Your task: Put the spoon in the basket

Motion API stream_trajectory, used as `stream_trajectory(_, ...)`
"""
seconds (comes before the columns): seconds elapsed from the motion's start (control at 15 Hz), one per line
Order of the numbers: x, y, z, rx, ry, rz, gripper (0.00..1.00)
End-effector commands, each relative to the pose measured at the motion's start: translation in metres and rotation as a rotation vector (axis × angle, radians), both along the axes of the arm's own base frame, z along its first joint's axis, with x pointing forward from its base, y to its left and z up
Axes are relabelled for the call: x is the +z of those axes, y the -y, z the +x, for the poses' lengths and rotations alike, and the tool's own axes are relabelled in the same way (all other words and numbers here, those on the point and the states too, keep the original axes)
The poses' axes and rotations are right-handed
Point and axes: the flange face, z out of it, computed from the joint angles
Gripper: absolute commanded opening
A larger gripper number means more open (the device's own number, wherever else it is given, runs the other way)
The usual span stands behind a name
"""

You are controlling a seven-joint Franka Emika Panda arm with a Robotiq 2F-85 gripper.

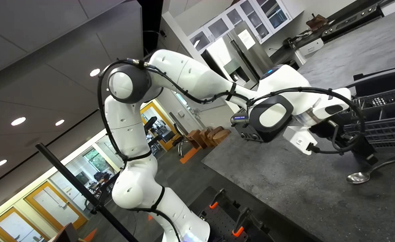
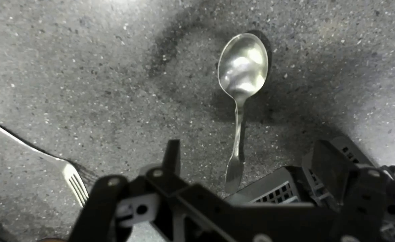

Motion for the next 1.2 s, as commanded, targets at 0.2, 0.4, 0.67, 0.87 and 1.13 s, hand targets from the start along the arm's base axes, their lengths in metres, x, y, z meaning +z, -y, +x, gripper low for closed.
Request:
stream_trajectory(0.2, -0.015, 0.018, 0.007, -0.033, 0.038, 0.025, 1.0)
stream_trajectory(0.4, -0.022, 0.021, 0.007, -0.05, 0.038, 0.044, 1.0)
stream_trajectory(0.67, -0.031, 0.024, 0.009, -0.063, 0.037, 0.053, 1.0)
stream_trajectory(0.87, -0.038, 0.027, 0.012, -0.068, 0.025, 0.046, 1.0)
stream_trajectory(1.13, -0.046, 0.027, 0.017, -0.064, 0.016, 0.046, 1.0)
